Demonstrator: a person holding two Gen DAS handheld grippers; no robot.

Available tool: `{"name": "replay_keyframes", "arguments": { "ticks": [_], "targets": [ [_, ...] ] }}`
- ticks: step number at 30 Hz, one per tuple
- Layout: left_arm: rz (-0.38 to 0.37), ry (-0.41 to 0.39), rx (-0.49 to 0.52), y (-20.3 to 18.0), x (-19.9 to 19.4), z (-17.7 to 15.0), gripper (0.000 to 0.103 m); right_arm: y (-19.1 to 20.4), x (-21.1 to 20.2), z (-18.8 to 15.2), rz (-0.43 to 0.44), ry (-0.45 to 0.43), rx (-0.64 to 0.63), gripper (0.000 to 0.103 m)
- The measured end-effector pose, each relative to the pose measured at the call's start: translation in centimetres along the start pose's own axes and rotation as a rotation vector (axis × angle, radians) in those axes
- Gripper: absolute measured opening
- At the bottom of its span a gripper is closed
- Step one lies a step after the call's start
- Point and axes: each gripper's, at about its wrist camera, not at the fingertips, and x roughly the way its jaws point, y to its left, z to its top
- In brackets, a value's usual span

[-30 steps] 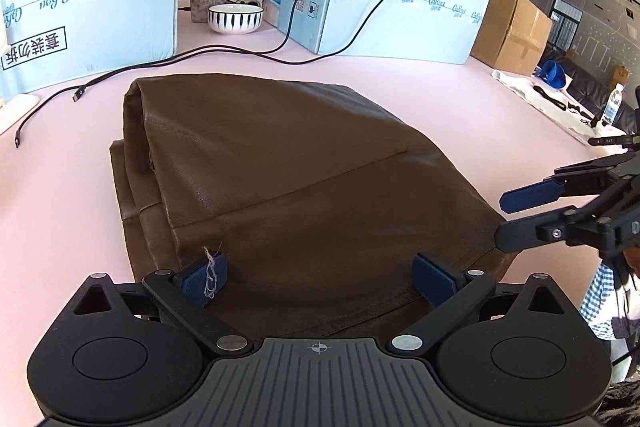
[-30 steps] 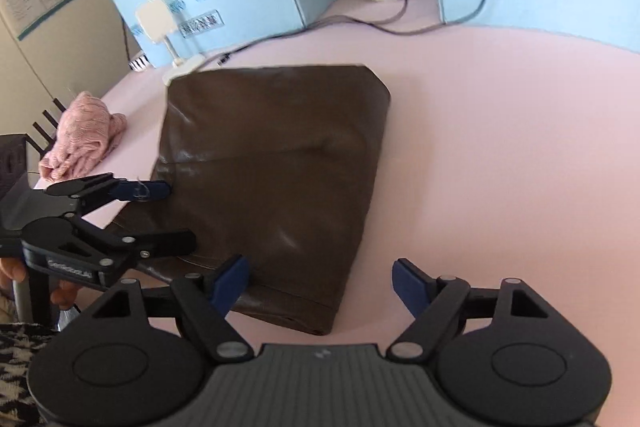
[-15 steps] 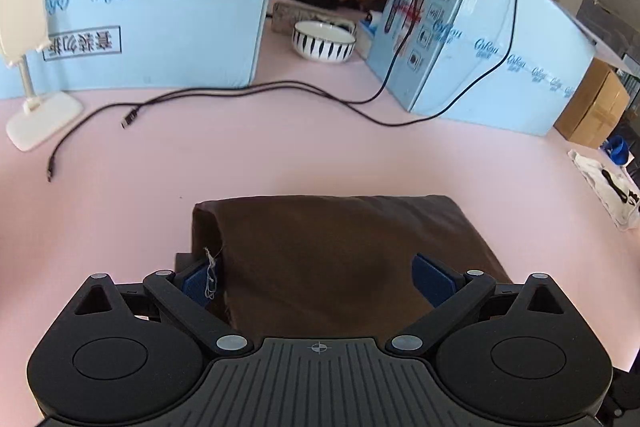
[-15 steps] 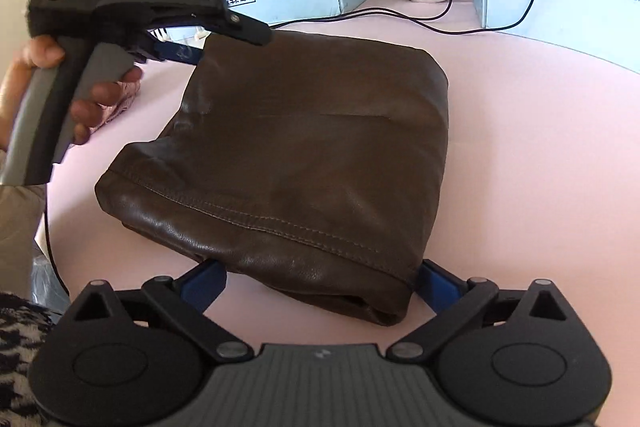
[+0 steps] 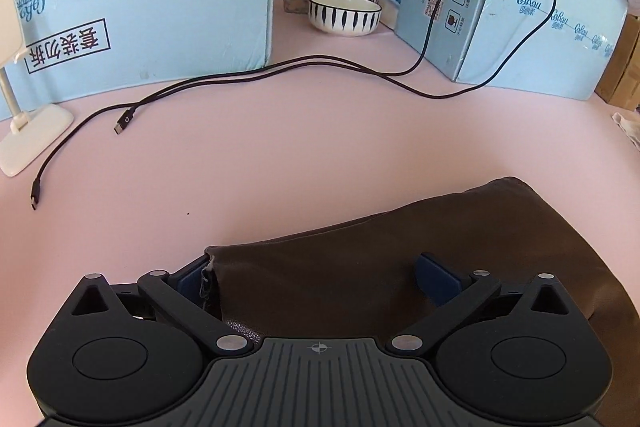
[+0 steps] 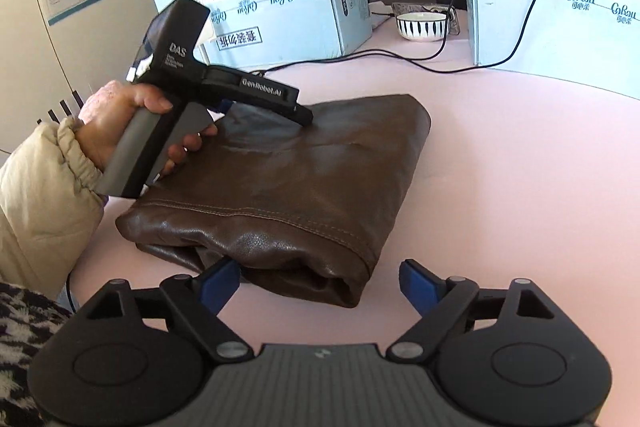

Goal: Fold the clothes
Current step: 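Press the folded vest bundle flat with both grippers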

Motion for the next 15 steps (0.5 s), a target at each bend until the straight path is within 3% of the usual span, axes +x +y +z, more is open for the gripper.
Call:
{"name": "replay_keyframes", "arguments": {
  "ticks": [4, 7, 13, 15],
  "targets": [
    [-0.058, -0.013, -0.079, 0.9, -2.9, -0.5, 0.102, -2.5, -0.2, 0.7, 0.153, 0.044, 0.204, 0.092],
    [-0.180, -0.010, -0.153, 3.1, -6.8, -2.2, 0.102, -6.1, -0.6, 1.1, 0.258, 0.041, 0.379, 0.093],
    [-0.232, 0.097, -0.257, 7.2, -10.0, -6.0, 0.102, -11.4, -1.7, 1.0, 0.240, -0.014, 0.580, 0.094],
    [-0.298, 0.153, -0.260, 7.7, -10.0, -6.8, 0.102, -12.0, -1.0, 1.1, 0.254, 0.012, 0.607, 0.094]
  ]
}}
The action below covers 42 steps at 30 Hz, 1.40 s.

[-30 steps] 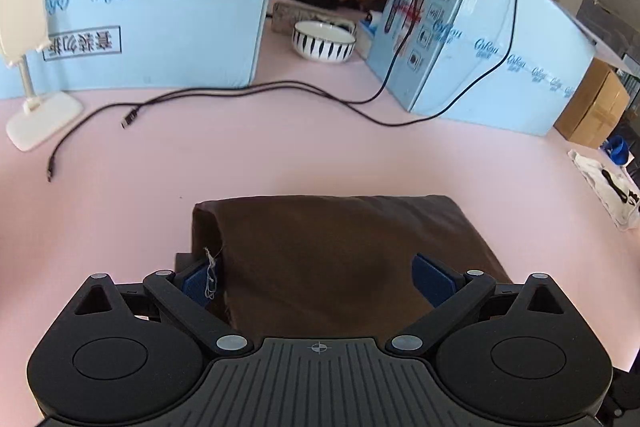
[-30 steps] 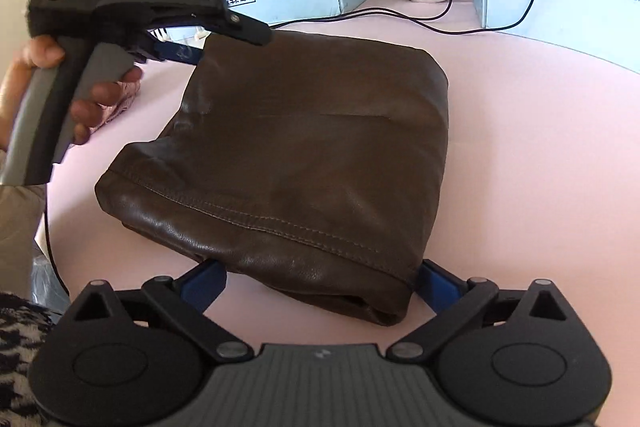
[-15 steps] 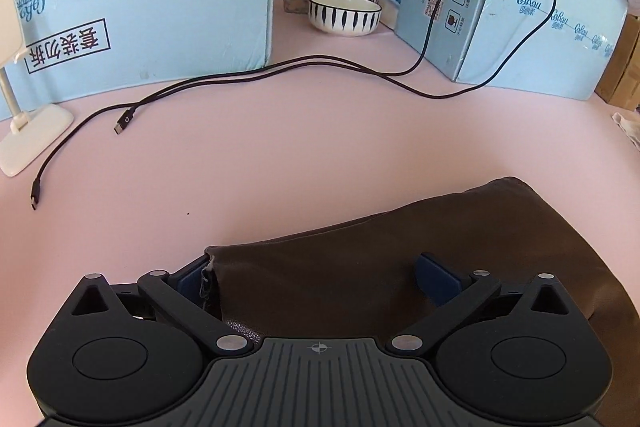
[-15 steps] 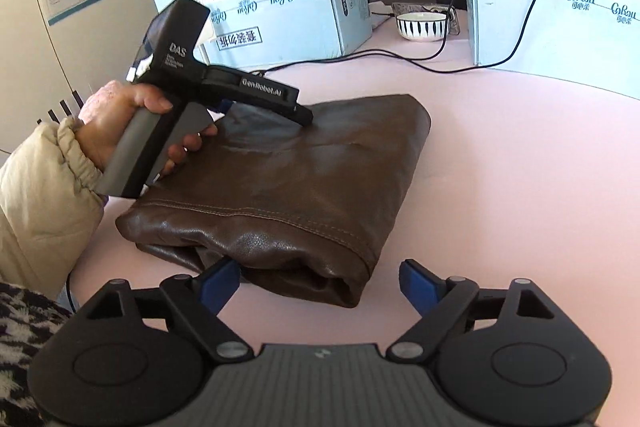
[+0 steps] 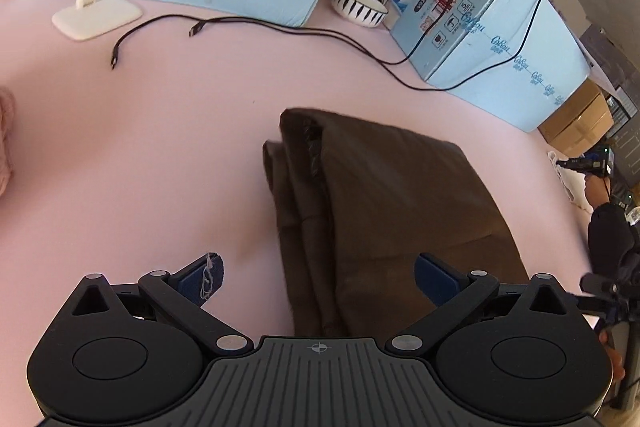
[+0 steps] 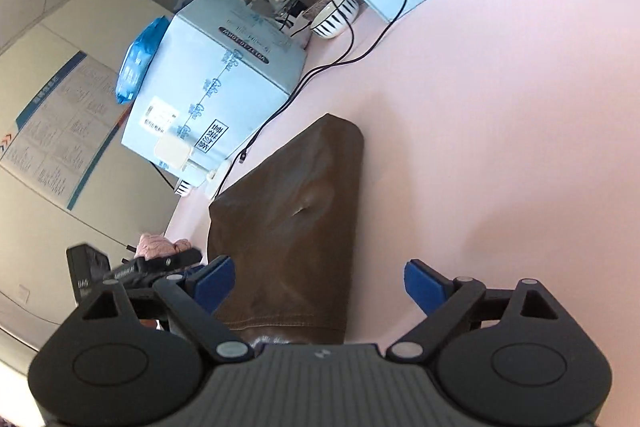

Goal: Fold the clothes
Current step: 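Press the folded vest bundle flat with both grippers, then grasp the folded brown vest edge with both grippers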

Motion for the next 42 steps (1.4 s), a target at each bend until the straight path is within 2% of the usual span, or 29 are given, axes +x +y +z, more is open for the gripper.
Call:
{"name": "replay_keyframes", "arguments": {
  "ticks": [2, 5, 8, 13, 16, 17, 18, 19, 21, 23, 25, 30, 33, 36, 40, 42],
  "targets": [
    [-0.072, 0.072, -0.001, 0.5, 0.3, -0.6, 0.103, -0.4, 1.5, 0.4, 0.003, 0.063, 0.023, 0.094],
    [-0.098, 0.074, 0.030, 0.3, 0.8, -0.8, 0.103, -0.3, 3.6, 0.5, 0.019, 0.098, 0.031, 0.095],
    [-0.241, 0.126, 0.022, -0.1, 2.0, -0.6, 0.102, 0.1, 5.3, 0.9, 0.055, 0.117, 0.034, 0.095],
    [-0.246, 0.115, 0.097, -2.3, 3.8, -0.6, 0.102, 1.0, 7.8, 1.4, 0.104, 0.150, 0.015, 0.093],
    [-0.219, 0.105, 0.104, -3.2, 4.1, -0.6, 0.102, 1.4, 8.0, 1.1, 0.083, 0.145, -0.016, 0.081],
    [-0.193, 0.096, 0.125, -3.8, 4.2, -0.6, 0.102, 1.4, 8.0, 1.1, 0.068, 0.139, -0.017, 0.067],
    [-0.164, 0.085, 0.150, -4.4, 4.3, -0.8, 0.102, 1.3, 7.9, 1.0, 0.053, 0.134, -0.011, 0.048],
    [-0.127, 0.070, 0.186, -5.2, 4.5, -1.0, 0.101, 0.8, 7.9, 1.0, 0.031, 0.126, 0.011, 0.042],
    [-0.046, 0.038, 0.267, -6.6, 4.6, -1.6, 0.094, 0.0, 7.6, 0.9, 0.041, 0.119, 0.052, 0.031],
    [0.014, 0.016, 0.327, -7.6, 4.9, -1.8, 0.090, -0.1, 7.0, 0.5, 0.031, 0.102, 0.048, 0.028],
    [0.057, 0.001, 0.368, -8.5, 5.1, -1.9, 0.085, 0.9, 6.2, 0.0, -0.013, 0.080, -0.025, 0.027],
    [0.036, 0.000, 0.374, -9.2, 5.9, -1.3, 0.078, 3.9, 3.8, -0.8, -0.116, 0.002, -0.202, 0.025],
    [0.054, -0.017, 0.385, -9.9, 6.5, -1.5, 0.078, 3.3, 3.9, -0.4, -0.138, 0.000, -0.154, 0.026],
    [0.052, -0.022, 0.374, -9.8, 6.6, -1.5, 0.078, 1.4, 4.3, 0.4, -0.125, 0.019, -0.064, 0.027],
    [0.064, -0.035, 0.368, -10.0, 6.7, -1.6, 0.078, 1.0, 4.3, 0.5, -0.107, 0.023, -0.057, 0.027],
    [0.071, -0.052, 0.366, -10.0, 6.5, -1.8, 0.073, 0.4, 4.2, 0.6, -0.084, 0.028, -0.025, 0.026]
  ]
}}
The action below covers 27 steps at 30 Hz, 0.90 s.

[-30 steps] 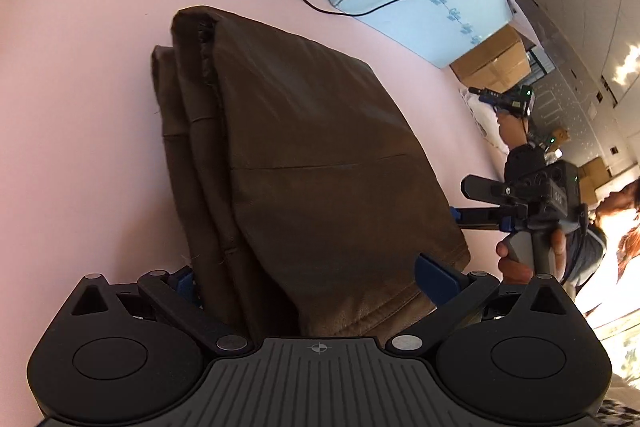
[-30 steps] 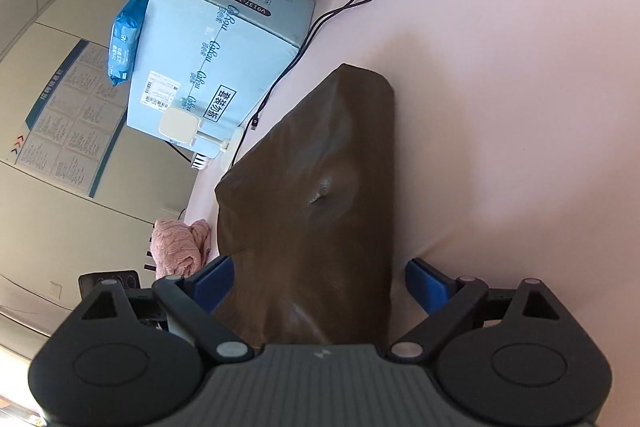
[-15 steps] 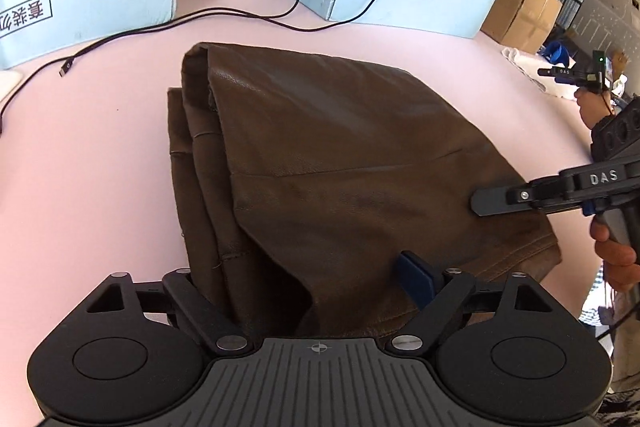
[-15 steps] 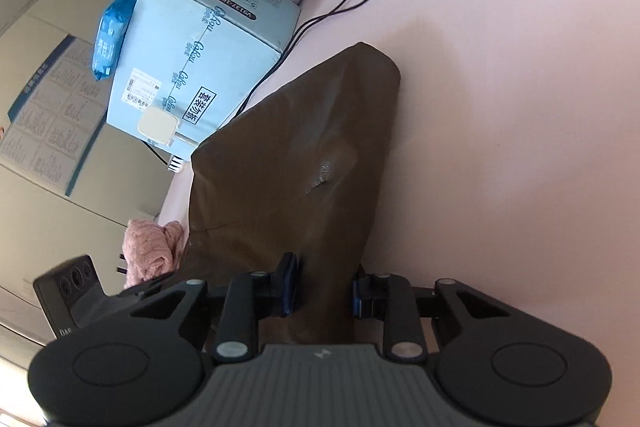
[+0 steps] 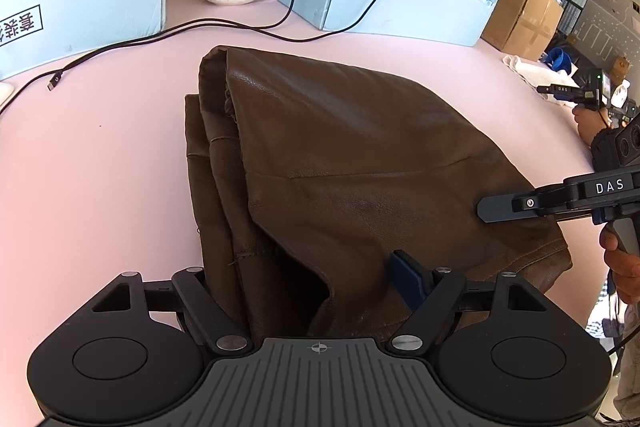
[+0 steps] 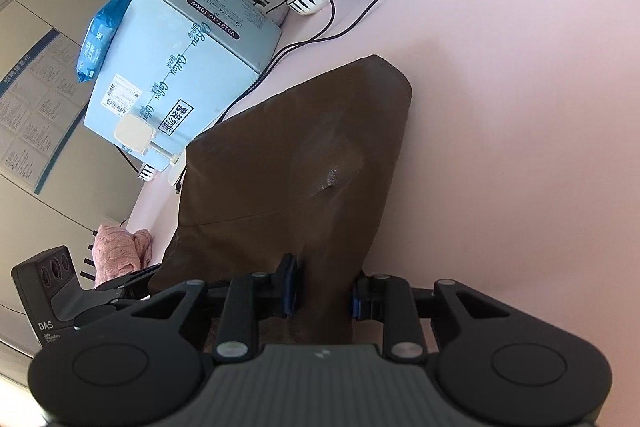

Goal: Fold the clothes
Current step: 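Grasp the folded brown vest edge with both grippers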

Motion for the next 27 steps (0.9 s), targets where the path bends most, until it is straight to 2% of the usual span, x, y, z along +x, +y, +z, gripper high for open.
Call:
{"name": "replay_keyframes", "arguments": {
  "ticks": [2, 4, 6, 8, 11, 13, 15, 16, 19, 20, 21, 24, 25, 27],
  "targets": [
    [-0.002, -0.010, -0.008, 0.1, 0.0, -0.1, 0.069, -0.8, 0.0, 0.0, 0.026, 0.005, 0.037, 0.026],
    [-0.002, -0.026, -0.023, 0.3, -0.3, -0.1, 0.060, -1.2, 0.0, -0.1, 0.038, 0.003, 0.052, 0.026],
    [0.002, -0.047, -0.041, 0.4, -0.7, -0.2, 0.037, -1.1, 0.0, -0.1, 0.037, -0.002, 0.046, 0.026],
    [-0.008, -0.066, -0.041, 0.3, -1.0, -0.2, 0.025, -0.7, -0.1, -0.1, 0.024, -0.008, 0.025, 0.026],
    [-0.005, -0.088, -0.017, -0.2, -1.5, -0.1, 0.021, 0.6, -0.3, 0.0, -0.016, -0.018, -0.051, 0.026],
    [-0.001, -0.080, -0.013, -0.1, -1.4, -0.2, 0.024, 1.9, -0.4, 0.0, -0.057, -0.036, -0.139, 0.027],
    [0.010, -0.053, -0.048, 0.6, -1.0, -0.3, 0.044, 3.0, -0.2, -0.1, -0.095, -0.050, -0.222, 0.029],
    [0.008, -0.044, -0.083, 1.3, -0.8, -0.4, 0.049, 3.3, 0.1, -0.1, -0.117, -0.043, -0.234, 0.031],
    [-0.003, -0.059, -0.137, 2.7, -1.4, -0.8, 0.069, 2.9, 0.1, 0.1, -0.141, -0.042, -0.217, 0.049],
    [-0.003, -0.066, -0.150, 3.1, -1.7, -1.0, 0.086, 2.7, 0.0, 0.2, -0.146, -0.046, -0.210, 0.055],
    [0.030, -0.076, -0.169, 3.6, -2.3, -1.2, 0.090, 2.6, -0.6, 0.2, -0.154, -0.070, -0.209, 0.059],
    [0.068, -0.139, -0.238, 5.2, -4.4, -1.6, 0.090, 2.6, -2.7, -0.1, -0.145, -0.151, -0.223, 0.061],
    [0.065, -0.176, -0.268, 5.6, -5.3, -1.6, 0.090, 2.7, -4.0, -0.3, -0.113, -0.179, -0.236, 0.061],
    [0.002, -0.258, -0.281, 5.7, -7.0, -1.6, 0.090, 2.9, -5.5, -0.6, -0.041, -0.190, -0.255, 0.062]
  ]
}}
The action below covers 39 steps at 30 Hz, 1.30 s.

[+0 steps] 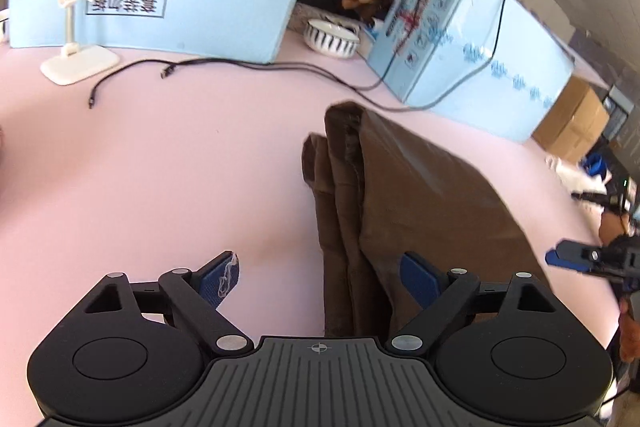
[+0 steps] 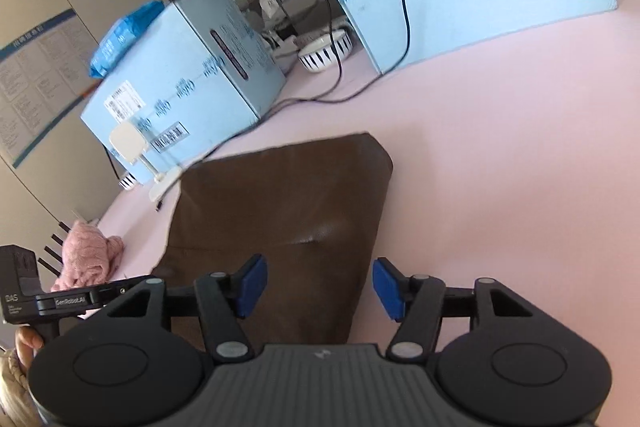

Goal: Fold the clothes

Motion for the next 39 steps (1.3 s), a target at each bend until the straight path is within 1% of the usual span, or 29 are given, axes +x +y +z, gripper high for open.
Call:
{"name": "replay_keyframes", "arguments": {
  "ticks": [1, 3, 4, 5, 7, 8, 9, 11, 15, 18, 19, 21, 23, 24, 25, 26, 28, 29, 30, 31, 32, 33, 34, 35, 36, 38, 39],
  "targets": [
    [-0.050, -0.022, 0.015, -0.4, -0.6, 0.1, 0.090, 0.2, -0.8, -0.1, 0.070, 0.012, -0.001, 0.061],
    [-0.163, -0.029, 0.080, -1.8, -1.0, -0.1, 0.090, 1.0, -1.2, -0.6, 0.165, 0.059, -0.005, 0.061],
    [-0.207, -0.011, 0.115, -2.7, -0.8, -0.4, 0.090, 1.4, -1.1, -0.9, 0.200, 0.085, -0.009, 0.061],
    [-0.214, 0.016, 0.129, -3.3, 0.0, -0.8, 0.090, 1.8, -0.7, -1.4, 0.186, 0.104, -0.022, 0.060],
    [-0.222, 0.070, 0.154, -4.4, 1.7, -1.6, 0.090, 2.5, 0.6, -2.3, 0.138, 0.154, -0.054, 0.059],
    [-0.213, 0.090, 0.151, -4.5, 2.4, -2.0, 0.090, 2.6, 1.2, -2.7, 0.118, 0.175, -0.063, 0.058],
    [-0.196, 0.109, 0.152, -4.5, 3.3, -2.8, 0.090, 2.4, 1.3, -2.9, 0.118, 0.176, -0.054, 0.056],
    [-0.201, 0.085, 0.203, -4.6, 3.2, -3.8, 0.090, 2.0, 1.5, -3.3, 0.120, 0.177, -0.035, 0.054],
    [-0.190, 0.090, 0.268, -5.0, 2.2, -4.4, 0.090, 1.4, 1.1, -3.4, 0.134, 0.194, -0.023, 0.051],
    [-0.166, 0.085, 0.260, -5.2, 1.6, -3.5, 0.090, 1.8, 1.1, -3.1, 0.115, 0.197, -0.022, 0.050],
    [-0.177, 0.081, 0.254, -5.2, 1.3, -3.0, 0.090, 2.2, 0.9, -2.9, 0.108, 0.192, -0.043, 0.051],
    [-0.196, 0.064, 0.252, -5.5, 0.9, -2.2, 0.090, 2.9, 0.5, -2.1, 0.096, 0.158, -0.109, 0.056],
    [-0.184, 0.043, 0.246, -5.9, 1.2, -1.8, 0.092, 3.5, 0.5, -0.5, 0.049, 0.094, -0.159, 0.061],
    [-0.176, 0.031, 0.243, -6.0, 1.6, -1.7, 0.093, 3.6, 0.7, 0.3, 0.034, 0.081, -0.165, 0.061],
    [-0.163, 0.036, 0.247, -6.1, 2.1, -1.8, 0.093, 3.3, 1.5, 1.7, 0.008, 0.064, -0.158, 0.061],
    [-0.154, 0.051, 0.249, -6.1, 2.5, -1.9, 0.093, 2.9, 2.3, 2.7, -0.005, 0.064, -0.142, 0.061],
    [-0.143, 0.113, 0.256, -6.0, 3.5, -2.9, 0.093, 1.9, 4.3, 4.3, -0.004, 0.091, -0.106, 0.061],
    [-0.142, 0.107, 0.273, -6.0, 3.5, -3.4, 0.093, 1.2, 5.5, 4.9, -0.007, 0.115, -0.090, 0.059],
    [-0.135, 0.092, 0.311, -6.1, 3.3, -4.0, 0.093, 0.6, 6.7, 5.4, -0.012, 0.138, -0.075, 0.057],
    [-0.127, 0.078, 0.351, -6.3, 3.1, -4.6, 0.093, 0.0, 7.7, 5.7, -0.048, 0.139, -0.070, 0.056],
    [-0.118, 0.075, 0.370, -6.5, 2.9, -4.8, 0.093, -0.7, 8.8, 6.0, -0.084, 0.139, -0.064, 0.053],
    [-0.109, 0.074, 0.387, -6.6, 2.7, -4.9, 0.093, -1.1, 9.2, 6.2, -0.107, 0.129, -0.060, 0.051],
    [-0.100, 0.073, 0.405, -6.8, 2.5, -5.1, 0.093, -1.9, 9.7, 6.6, -0.122, 0.111, -0.039, 0.051],
    [-0.099, 0.077, 0.400, -6.9, 2.4, -4.9, 0.093, -2.4, 9.6, 6.9, -0.102, 0.095, -0.008, 0.052],
    [-0.105, 0.087, 0.372, -6.9, 2.3, -4.2, 0.093, -2.8, 9.5, 7.3, -0.080, 0.078, 0.023, 0.052],
    [-0.142, 0.081, 0.288, -6.8, 2.3, -2.4, 0.093, -3.4, 8.4, 8.1, 0.003, 0.018, 0.077, 0.056],
    [-0.164, 0.055, 0.225, -6.7, 2.6, -1.0, 0.094, -3.4, 8.2, 8.3, 0.020, 0.006, 0.077, 0.058]
  ]
}}
